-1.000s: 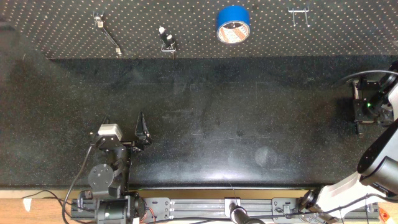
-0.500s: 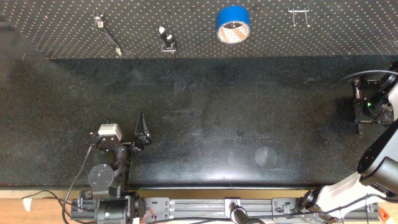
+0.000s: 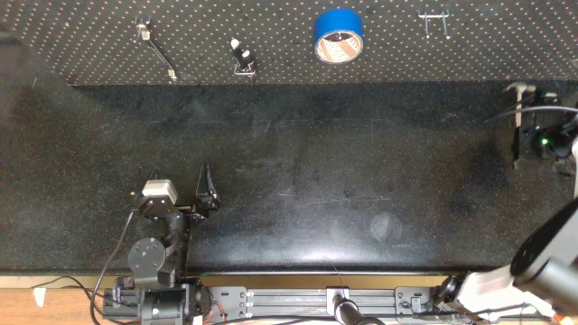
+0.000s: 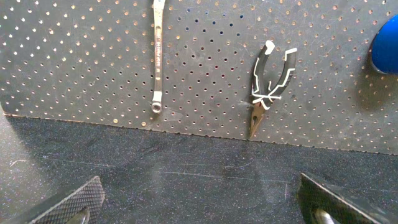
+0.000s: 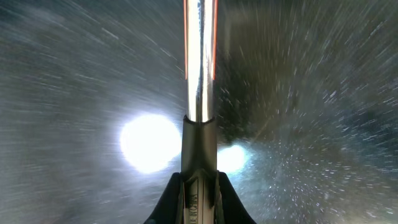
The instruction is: Place Tools Onto Pegboard
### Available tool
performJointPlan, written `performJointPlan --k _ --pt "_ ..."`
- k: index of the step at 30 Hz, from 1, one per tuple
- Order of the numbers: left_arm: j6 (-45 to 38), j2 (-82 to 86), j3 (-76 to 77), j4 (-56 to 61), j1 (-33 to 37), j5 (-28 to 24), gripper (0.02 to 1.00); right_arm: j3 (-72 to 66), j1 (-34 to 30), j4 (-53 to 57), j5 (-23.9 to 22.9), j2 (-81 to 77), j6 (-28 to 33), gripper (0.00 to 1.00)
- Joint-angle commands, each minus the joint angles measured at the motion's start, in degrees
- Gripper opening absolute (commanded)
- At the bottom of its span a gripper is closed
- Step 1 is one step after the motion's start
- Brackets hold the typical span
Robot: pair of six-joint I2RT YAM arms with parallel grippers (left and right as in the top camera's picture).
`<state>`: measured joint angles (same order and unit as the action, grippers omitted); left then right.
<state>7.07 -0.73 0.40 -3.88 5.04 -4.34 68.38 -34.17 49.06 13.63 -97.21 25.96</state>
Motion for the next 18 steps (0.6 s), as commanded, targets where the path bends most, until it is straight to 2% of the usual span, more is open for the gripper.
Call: performJointPlan --k 1,6,8,18 --pt "-0.70 0.55 -0.09 -0.44 -0.28 -0.44 0.996 0.07 -0.46 3.69 11.50 10.91 -0.70 0.075" --pt "-0.70 0.55 -0.09 -0.44 -0.28 -0.44 0.996 0.07 0.96 5.97 17.55 19.56 -0.90 0.075" --pt "-0.70 0.55 -0.09 -0.44 -0.28 -0.44 0.996 0.07 2.67 5.88 17.92 21.84 -1.18 0.075" --pt "-0.70 0.55 -0.09 -0.44 -0.28 -0.44 0.996 0.07 19.54 -1.62 17.88 27.26 -6.25 0.075"
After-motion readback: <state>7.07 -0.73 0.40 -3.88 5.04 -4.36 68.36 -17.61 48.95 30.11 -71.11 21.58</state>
